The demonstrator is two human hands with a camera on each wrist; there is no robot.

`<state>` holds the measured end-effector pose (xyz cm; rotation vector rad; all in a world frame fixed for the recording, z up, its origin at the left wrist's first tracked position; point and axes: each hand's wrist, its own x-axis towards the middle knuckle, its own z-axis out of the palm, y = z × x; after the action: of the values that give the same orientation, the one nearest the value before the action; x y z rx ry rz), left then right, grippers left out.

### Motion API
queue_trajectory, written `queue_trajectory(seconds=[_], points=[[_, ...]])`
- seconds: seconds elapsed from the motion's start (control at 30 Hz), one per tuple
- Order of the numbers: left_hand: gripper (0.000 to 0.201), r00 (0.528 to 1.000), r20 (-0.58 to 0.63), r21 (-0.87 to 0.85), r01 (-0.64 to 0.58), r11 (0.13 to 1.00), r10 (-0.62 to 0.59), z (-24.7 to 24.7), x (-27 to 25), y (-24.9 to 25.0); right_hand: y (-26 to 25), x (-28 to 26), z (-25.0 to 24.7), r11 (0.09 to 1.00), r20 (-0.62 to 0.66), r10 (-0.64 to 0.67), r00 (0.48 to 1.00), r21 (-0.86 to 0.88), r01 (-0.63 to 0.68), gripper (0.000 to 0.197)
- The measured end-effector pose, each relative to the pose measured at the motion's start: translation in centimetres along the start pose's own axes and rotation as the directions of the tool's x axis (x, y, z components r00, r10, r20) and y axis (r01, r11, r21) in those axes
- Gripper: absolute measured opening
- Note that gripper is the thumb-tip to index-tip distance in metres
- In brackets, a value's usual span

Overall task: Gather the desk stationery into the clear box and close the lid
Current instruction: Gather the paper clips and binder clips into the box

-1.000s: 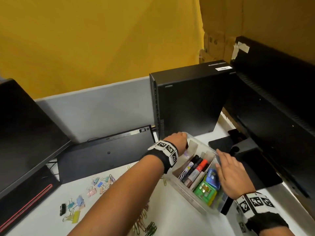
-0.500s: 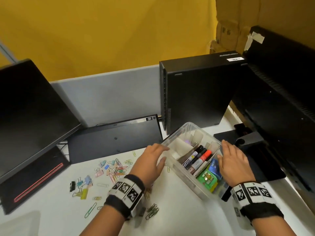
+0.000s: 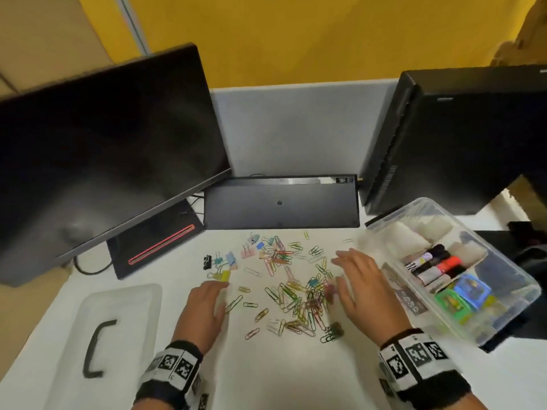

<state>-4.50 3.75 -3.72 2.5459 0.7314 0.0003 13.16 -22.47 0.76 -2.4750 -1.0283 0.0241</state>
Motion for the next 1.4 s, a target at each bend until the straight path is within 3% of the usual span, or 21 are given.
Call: queue_trajectory(seconds=[0.1, 0.23, 0.33, 0.47, 0.7, 0.83, 0.97, 1.07, 1.13, 1.23, 1.33, 1.4], points=[[0.042, 0.998, 0.038, 0.043, -0.042, 0.998, 0.041, 0.0, 1.6, -1.0, -2.0, 0.5, 3.4, 0.995, 0.119, -0.096, 0.988, 0.024, 0.094, 0.023], [0.046, 0.990, 0.100, 0.118, -0.110, 0.987, 0.099, 0.6, 3.6, -1.1, -3.1, 0.7, 6.7, 0.983, 0.340, -0.178, 0.923, 0.029, 0.179, 0.029], [0.046, 0.984, 0.125, 0.134, -0.142, 0.981, 0.126, 0.9, 4.4, -2.0, -4.3, 0.7, 8.9, 0.964, 0.361, -0.248, 0.899, -0.002, 0.266, 0.021], [0.046, 0.984, 0.118, 0.137, -0.150, 0.979, 0.134, 1.0, 5.1, -3.1, -5.6, 2.3, 10.1, 0.956, 0.321, -0.250, 0.914, -0.067, 0.285, 0.021], [0.038, 0.990, 0.108, 0.060, -0.101, 0.993, 0.094, 1.3, 4.7, -4.2, -6.3, 9.4, 11.1, 0.987, 0.228, -0.114, 0.967, -0.081, 0.136, 0.025], [0.037, 0.987, 0.109, 0.034, -0.123, 0.992, 0.118, 1.2, 4.1, -4.5, -7.3, 12.7, 12.4, 0.990, 0.275, -0.067, 0.959, -0.102, 0.098, 0.030], [0.034, 0.984, 0.044, 0.006, -0.175, 0.985, 0.174, 0.5, 3.6, -4.5, -7.8, 13.5, 14.3, 0.980, 0.324, -0.037, 0.945, -0.174, 0.097, 0.028], [0.035, 0.995, 0.005, -0.156, -0.096, 0.983, 0.098, -0.9, 3.7, -4.1, -7.5, 13.0, 14.7, 0.981, 0.288, -0.062, 0.955, -0.160, 0.112, 0.026], [0.037, 0.997, 0.015, -0.236, -0.069, 0.969, 0.075, -1.8, 4.5, -3.2, -7.3, 12.7, 14.5, 0.986, 0.266, -0.080, 0.961, -0.121, 0.115, 0.023], [0.035, 0.999, 0.007, -0.197, -0.051, 0.979, 0.053, -2.3, 6.7, -1.6, -7.5, 12.2, 14.0, 0.995, 0.258, -0.080, 0.963, -0.030, 0.091, 0.025], [0.033, 1.000, 0.014, -0.069, -0.008, 0.998, 0.009, -2.0, 9.3, -0.6, -7.6, 11.4, 13.0, 0.983, 0.220, 0.019, 0.975, 0.176, -0.059, 0.028], [0.038, 0.998, 0.056, 0.025, 0.012, 1.000, -0.013, -1.4, 10.8, -0.4, -7.6, 10.6, 12.3, 0.922, 0.179, 0.111, 0.978, 0.348, -0.168, 0.023]])
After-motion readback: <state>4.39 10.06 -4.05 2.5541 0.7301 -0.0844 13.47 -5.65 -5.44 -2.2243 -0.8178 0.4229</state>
